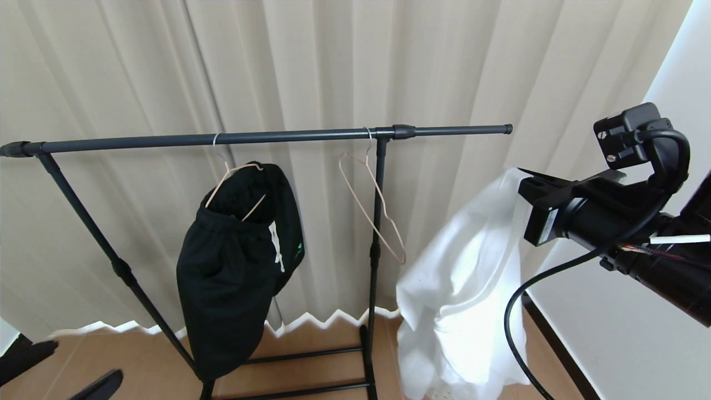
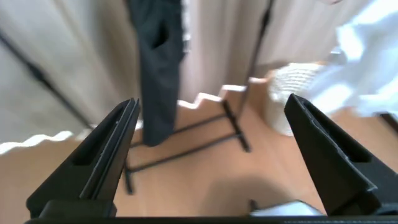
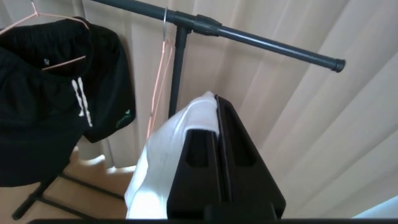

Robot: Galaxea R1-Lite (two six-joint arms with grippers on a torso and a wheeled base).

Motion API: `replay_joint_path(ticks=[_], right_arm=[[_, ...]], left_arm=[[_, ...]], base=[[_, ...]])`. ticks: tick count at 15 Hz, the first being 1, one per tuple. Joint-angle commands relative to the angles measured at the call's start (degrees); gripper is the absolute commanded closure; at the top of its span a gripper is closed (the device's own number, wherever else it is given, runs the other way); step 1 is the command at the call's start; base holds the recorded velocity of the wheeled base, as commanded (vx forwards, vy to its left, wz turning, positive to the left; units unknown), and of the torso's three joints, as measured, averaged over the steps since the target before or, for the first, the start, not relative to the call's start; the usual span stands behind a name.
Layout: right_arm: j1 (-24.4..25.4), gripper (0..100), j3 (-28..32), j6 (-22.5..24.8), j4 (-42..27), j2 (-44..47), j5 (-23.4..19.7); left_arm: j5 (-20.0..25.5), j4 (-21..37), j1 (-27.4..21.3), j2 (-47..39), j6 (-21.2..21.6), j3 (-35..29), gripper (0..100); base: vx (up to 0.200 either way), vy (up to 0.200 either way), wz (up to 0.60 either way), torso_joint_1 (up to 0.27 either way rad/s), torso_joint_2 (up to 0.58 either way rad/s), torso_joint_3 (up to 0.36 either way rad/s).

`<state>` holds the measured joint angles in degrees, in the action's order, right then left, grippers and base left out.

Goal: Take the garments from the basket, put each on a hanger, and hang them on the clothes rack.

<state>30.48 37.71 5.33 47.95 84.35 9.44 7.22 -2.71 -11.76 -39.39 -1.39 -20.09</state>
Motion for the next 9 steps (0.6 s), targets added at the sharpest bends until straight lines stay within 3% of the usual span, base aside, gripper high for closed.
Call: replay_joint_path(ticks=[1, 2, 3, 9], right_arm=[[0.5, 100, 1.8, -2.3, -0.3, 3.2, 0.1], [0.5, 100, 1.9, -2.4, -0.4, 3.3, 0.1], [3.4, 100, 2.3, -4.4, -0.2, 4.8, 0.1], [12.0, 100, 3.7, -9.2, 0.1, 9.4, 4.9]], left_arm=[[-5.6, -4.8, -19.0, -27.6, -13.4, -15.8, 0], [-5.9, -4.9, -19.2, -28.1, -13.5, -16.0, 0], [-8.7, -8.8, -24.8, -37.2, -13.5, -19.5, 0], [-9.1, -13.9, -36.0, -57.0, -13.6, -32.6, 0]], base=[[0.0, 0.0, 0.0, 0.0, 0.0, 0.0], [0.0, 0.0, 0.0, 0.0, 0.0, 0.0], [0.0, 0.0, 0.0, 0.0, 0.0, 0.0], [0.0, 0.0, 0.0, 0.0, 0.0, 0.0]])
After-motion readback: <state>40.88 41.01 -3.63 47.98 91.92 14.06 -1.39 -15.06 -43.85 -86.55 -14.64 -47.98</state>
